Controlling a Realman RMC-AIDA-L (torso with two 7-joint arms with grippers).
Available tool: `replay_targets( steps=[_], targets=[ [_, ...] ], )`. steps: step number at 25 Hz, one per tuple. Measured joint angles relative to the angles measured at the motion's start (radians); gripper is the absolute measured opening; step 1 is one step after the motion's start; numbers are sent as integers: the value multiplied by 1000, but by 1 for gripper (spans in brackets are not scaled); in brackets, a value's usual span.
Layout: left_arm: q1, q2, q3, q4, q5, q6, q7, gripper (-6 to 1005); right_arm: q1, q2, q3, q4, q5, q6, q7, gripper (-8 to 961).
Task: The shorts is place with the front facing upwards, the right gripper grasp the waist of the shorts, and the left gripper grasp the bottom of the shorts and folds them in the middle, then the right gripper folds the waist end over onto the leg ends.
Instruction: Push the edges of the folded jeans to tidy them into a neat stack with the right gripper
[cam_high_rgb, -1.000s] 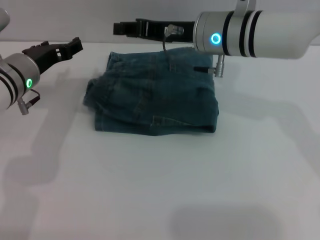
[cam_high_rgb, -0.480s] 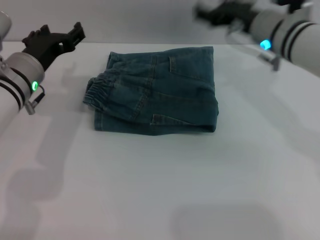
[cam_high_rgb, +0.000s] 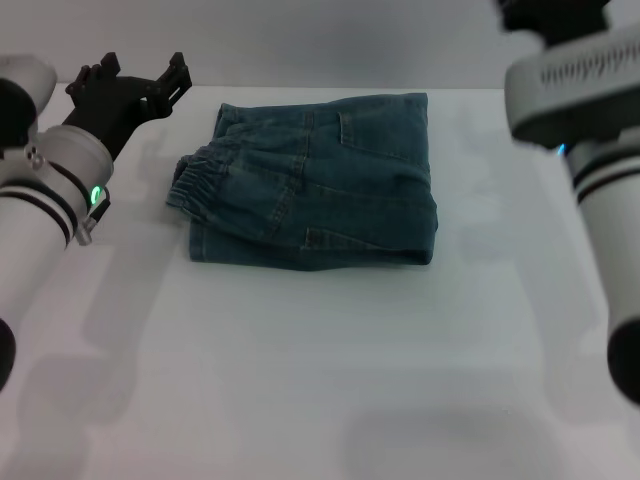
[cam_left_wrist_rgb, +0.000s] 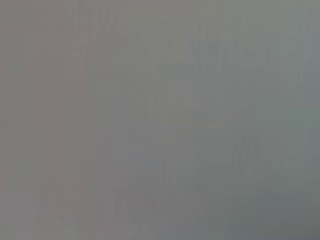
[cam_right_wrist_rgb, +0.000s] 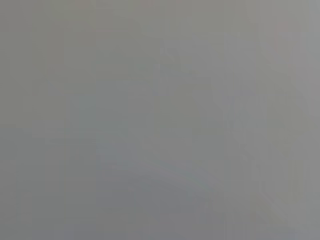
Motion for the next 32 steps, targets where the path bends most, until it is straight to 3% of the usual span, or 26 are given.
replay_targets(
  steps=[6,11,17,22,25,30,32],
  targets=[
    [-20,-1,71,94,-5,147,-72,849,-5,-1,-130,-138,-35,-14,448,721],
    [-27,0,104,135,-1,200,-101,849,-39,-7,-187,-181,-41,4,590,719],
    [-51,-2,132,164,0,211,-104,849,-29,-1,-268,-229,-64,24,643,578],
    [-60,-2,181,172,1,232,-116,849,4,-3,-352,-259,-65,96,770,343],
    [-70,-3,211,185,1,233,-138,849,7,0,-392,-269,-65,119,788,120],
    [-95,-5,246,219,1,233,-148,849,16,1,-433,-260,-66,189,831,-2],
    [-105,-5,256,229,0,233,-149,849,24,1,-442,-263,-66,224,837,-2]
  ],
)
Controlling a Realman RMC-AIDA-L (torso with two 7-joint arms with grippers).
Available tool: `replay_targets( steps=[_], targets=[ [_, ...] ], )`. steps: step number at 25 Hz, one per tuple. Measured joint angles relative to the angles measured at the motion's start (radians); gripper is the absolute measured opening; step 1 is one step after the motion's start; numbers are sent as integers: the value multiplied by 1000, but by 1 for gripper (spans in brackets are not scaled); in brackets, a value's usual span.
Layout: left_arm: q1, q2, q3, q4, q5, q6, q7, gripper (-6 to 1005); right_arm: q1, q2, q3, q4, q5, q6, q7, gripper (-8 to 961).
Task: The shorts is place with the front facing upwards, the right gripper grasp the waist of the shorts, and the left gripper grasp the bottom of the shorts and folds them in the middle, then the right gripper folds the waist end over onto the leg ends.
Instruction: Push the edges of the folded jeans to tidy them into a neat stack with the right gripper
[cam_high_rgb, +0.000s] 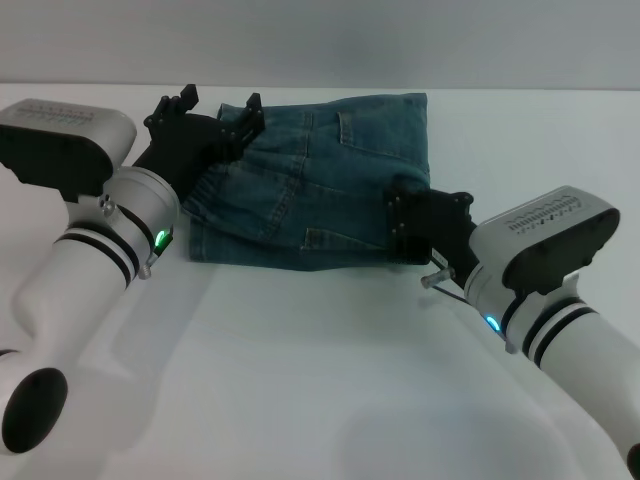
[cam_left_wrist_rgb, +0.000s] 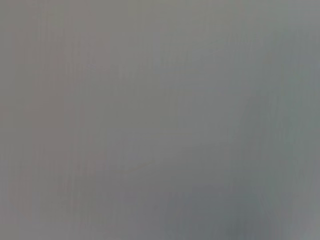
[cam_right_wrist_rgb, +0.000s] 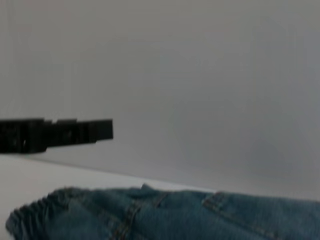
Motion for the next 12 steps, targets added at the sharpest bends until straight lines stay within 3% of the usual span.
replay_targets(
  steps=[12],
  targets=[
    [-16,0,2,21,-3,1,-24,849,43,-2,-2,-53,0,77,81,-1]
  ],
)
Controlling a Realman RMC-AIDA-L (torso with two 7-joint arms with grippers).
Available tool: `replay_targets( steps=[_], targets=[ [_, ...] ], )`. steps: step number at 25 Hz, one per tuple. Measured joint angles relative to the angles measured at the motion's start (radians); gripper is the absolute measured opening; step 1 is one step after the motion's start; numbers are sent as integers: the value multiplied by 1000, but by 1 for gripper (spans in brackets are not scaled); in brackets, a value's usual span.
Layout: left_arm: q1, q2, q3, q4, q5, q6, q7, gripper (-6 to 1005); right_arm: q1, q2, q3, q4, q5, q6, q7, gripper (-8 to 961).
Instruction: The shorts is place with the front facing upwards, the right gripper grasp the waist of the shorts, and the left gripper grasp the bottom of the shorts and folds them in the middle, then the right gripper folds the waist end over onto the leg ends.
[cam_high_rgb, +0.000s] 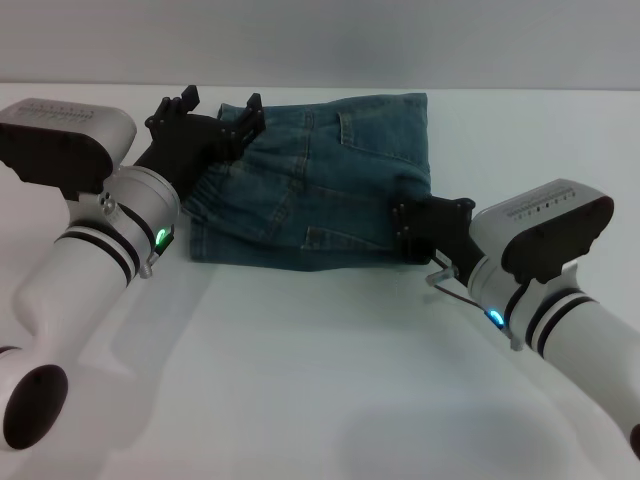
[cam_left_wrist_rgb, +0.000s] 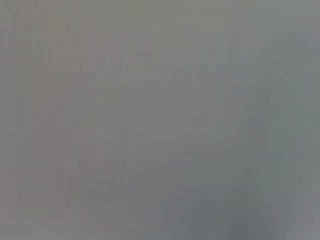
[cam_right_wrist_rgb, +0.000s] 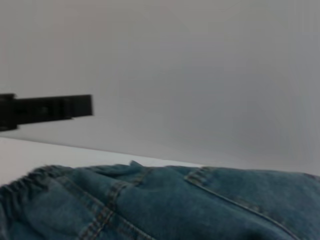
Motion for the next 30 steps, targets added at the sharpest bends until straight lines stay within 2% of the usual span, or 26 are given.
replay_targets(
  steps=[7,10,15,21,25,27,30],
  targets=[
    [0,0,0,2,-2,0,0,849,26,-3,14,-87,-1,8,94,-1],
    [0,1,-1,4,-2,0,-1,849,24,-7,15,-86,-7,-11,112,-2],
    [-5,2,-1,17,3,16,5,849,-67,-7,29,-25,-115,-174,95,-1],
    [-7,-1,27,86,4,151,11,849,-168,0,55,-85,-125,-523,4,-1],
    [-7,-2,30,129,4,201,11,849,-227,-3,159,-137,-123,-666,-28,-2],
    [-10,-4,23,251,-5,290,2,849,-262,-5,235,-162,-122,-693,-27,-2],
    [-2,-4,11,281,-12,303,-2,849,-301,-6,317,-192,-121,-700,-5,60]
  ],
)
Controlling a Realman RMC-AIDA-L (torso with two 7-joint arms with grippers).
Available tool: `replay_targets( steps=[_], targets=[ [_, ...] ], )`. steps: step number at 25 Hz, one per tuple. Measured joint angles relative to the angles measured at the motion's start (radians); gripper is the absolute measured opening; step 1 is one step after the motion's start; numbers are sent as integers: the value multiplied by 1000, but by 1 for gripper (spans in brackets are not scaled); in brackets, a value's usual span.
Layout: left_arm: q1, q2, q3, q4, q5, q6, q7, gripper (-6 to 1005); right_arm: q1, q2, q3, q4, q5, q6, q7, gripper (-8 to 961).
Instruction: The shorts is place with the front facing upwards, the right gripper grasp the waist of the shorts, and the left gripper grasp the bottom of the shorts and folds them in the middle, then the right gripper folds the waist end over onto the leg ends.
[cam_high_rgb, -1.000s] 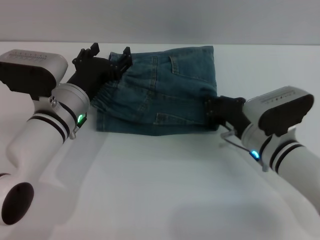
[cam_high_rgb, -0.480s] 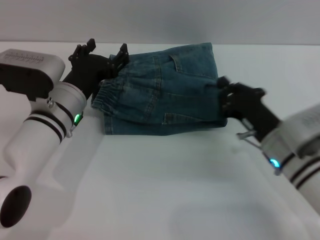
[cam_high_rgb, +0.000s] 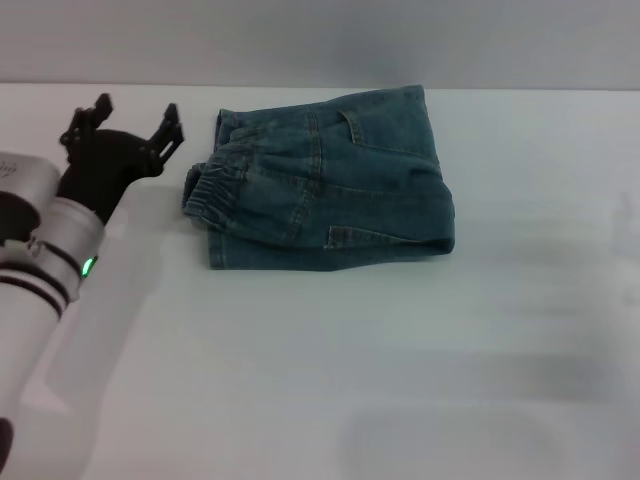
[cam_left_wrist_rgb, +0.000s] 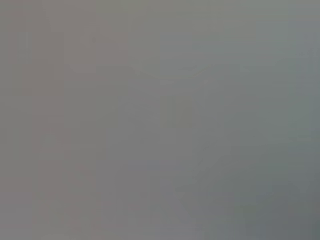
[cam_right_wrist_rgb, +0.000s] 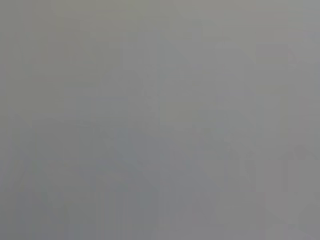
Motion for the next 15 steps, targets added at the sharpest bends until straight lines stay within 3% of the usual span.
replay_targets(
  steps=[13,15],
  targets=[
    [25,-1,-36,60,-18,83,7,849,-30,4,31,-37,1,-42,58,510],
    [25,-1,-37,60,-20,83,9,849,-33,4,31,-35,1,-43,58,510]
  ],
)
